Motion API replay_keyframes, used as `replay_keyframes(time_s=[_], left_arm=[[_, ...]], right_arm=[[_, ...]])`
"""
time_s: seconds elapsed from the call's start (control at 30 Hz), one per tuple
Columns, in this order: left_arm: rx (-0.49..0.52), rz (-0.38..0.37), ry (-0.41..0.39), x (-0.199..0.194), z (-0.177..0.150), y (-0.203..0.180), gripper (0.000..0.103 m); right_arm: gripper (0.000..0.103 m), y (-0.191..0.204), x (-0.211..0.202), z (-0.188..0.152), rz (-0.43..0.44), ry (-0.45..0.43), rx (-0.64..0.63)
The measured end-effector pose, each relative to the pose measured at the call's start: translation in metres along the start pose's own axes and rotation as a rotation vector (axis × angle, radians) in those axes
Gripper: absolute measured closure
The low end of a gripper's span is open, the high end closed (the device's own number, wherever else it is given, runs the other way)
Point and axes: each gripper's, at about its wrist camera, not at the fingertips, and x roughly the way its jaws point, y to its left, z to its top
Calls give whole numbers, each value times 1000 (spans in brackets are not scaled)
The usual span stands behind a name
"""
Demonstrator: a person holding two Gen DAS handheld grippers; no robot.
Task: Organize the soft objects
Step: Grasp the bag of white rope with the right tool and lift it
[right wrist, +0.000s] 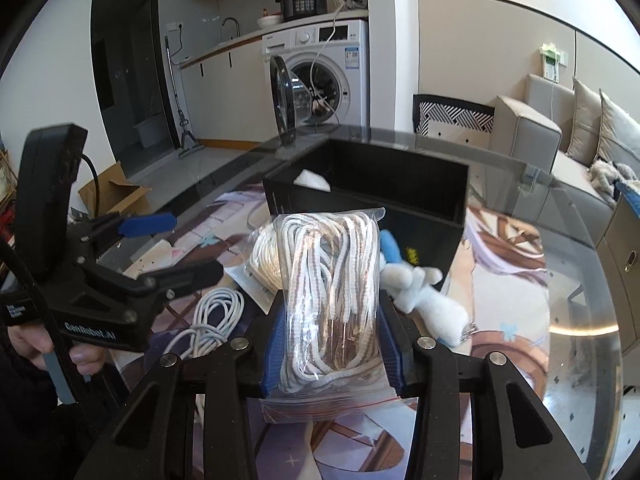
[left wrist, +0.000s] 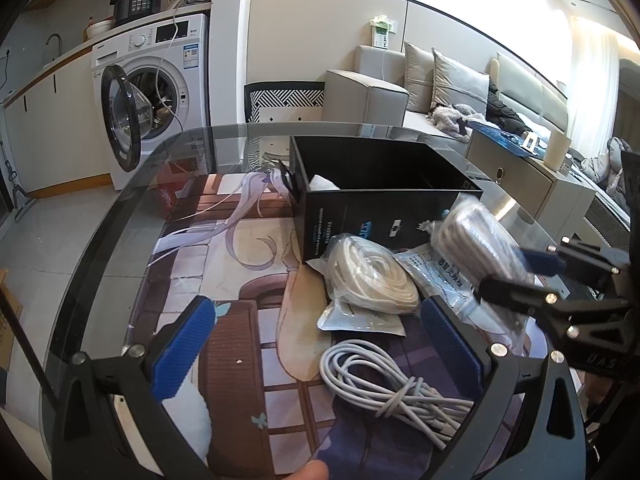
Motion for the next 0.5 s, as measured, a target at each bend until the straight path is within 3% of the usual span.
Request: replay_keyframes(time_s=[0.5], left_arm=[[-5,-41,92,-8,-27,-27,0]], right_arm=[[61,-9,-23,5,-12,-45,20]])
